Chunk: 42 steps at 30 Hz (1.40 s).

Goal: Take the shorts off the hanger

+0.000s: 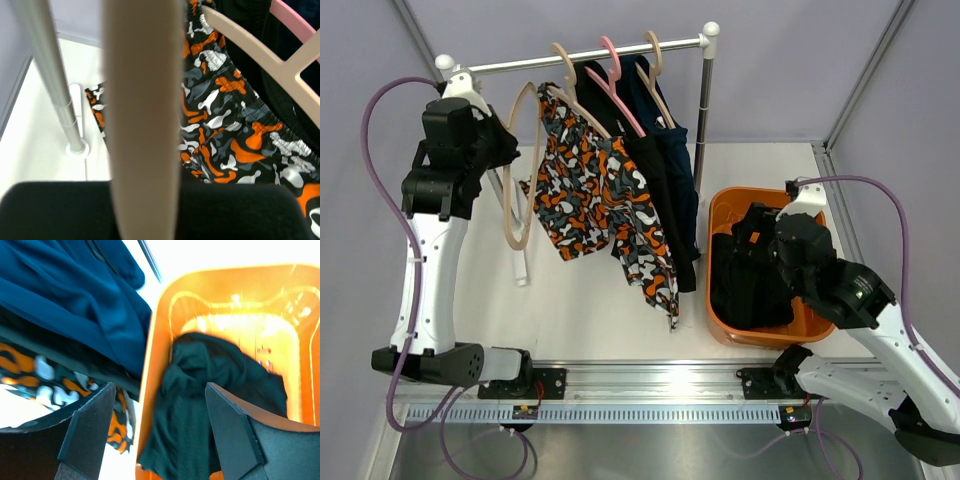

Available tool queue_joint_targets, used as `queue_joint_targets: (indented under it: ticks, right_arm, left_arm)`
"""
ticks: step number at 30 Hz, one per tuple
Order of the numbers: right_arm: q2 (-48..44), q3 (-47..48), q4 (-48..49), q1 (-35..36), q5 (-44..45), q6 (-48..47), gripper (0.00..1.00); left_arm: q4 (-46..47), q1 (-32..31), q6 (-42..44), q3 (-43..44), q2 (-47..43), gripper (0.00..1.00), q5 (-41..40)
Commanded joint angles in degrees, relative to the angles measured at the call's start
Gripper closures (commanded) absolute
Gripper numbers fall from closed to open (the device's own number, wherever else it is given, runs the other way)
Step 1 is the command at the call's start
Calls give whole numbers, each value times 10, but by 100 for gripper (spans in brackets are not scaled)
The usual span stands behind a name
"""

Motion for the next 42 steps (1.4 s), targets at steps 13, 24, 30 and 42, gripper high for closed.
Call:
queue_joint_targets:
  ticks: [13, 24, 30, 42]
  right_arm:
    - [17, 51, 58, -4, -18, -66, 17]
    - [35, 54, 71, -4, -38, -73, 18]
    - [37, 51, 72, -4, -50, -68, 19]
    - [35, 41, 70, -4, -74, -53, 20]
  left_arm:
    - [24, 6, 27, 168, 126, 100, 22]
    - [-26, 8, 50, 244, 213, 100, -17]
    - [-35, 11, 49, 222, 224, 100, -17]
    - [-9, 11, 54, 123, 135, 84, -57]
